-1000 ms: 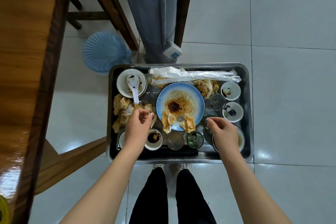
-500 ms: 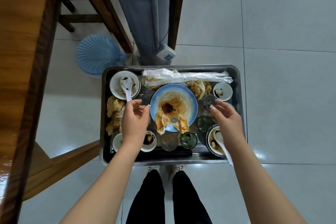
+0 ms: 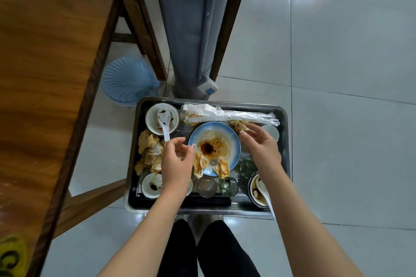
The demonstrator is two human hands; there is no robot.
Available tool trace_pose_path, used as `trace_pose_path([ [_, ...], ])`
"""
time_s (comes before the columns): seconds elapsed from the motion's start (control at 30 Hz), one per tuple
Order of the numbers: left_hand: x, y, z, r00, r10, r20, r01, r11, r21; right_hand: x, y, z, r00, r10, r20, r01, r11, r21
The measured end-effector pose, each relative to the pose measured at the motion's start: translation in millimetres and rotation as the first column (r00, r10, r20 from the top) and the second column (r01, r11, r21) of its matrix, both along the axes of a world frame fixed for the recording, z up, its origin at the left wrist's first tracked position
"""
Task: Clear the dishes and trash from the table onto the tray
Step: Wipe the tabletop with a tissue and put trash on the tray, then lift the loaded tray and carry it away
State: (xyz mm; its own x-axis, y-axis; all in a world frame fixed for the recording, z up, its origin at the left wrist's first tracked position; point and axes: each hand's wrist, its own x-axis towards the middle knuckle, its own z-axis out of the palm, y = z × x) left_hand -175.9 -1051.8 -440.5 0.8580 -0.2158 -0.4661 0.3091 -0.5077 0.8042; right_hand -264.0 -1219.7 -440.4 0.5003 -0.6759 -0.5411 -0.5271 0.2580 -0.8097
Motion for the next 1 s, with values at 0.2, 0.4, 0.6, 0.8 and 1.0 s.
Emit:
trace_pose_path([
  [0.2,4,-16,19,0.999,0.039,0.014,-0.038,0.998,-0.050,24,-2,21,0.989,0.147,0.030,-0.147,0.989,0.019],
  [0.4,-22,-42,38,0.980,0.201,-0.003,-0.200,0.976,-0.083,30,-24,41,0.946,0.320,0.048,-0.322,0.946,0.045],
  [0.6,-73,-68,77,0.890,0.452,0.063,-0.442,0.888,-0.125,28,-44,68,0.803,0.588,0.095,-0.593,0.804,0.046],
  [0.8,-115,-78,111,0.732,0.679,0.059,-0.655,0.725,-0.214,11,-46,101,0.647,0.757,0.094,-0.760,0.650,-0.009],
  [1.0,-151,-83,140,0.627,0.771,0.110,-0.738,0.633,-0.234,-17,-38,126,0.574,0.812,0.104,-0.814,0.580,-0.026],
])
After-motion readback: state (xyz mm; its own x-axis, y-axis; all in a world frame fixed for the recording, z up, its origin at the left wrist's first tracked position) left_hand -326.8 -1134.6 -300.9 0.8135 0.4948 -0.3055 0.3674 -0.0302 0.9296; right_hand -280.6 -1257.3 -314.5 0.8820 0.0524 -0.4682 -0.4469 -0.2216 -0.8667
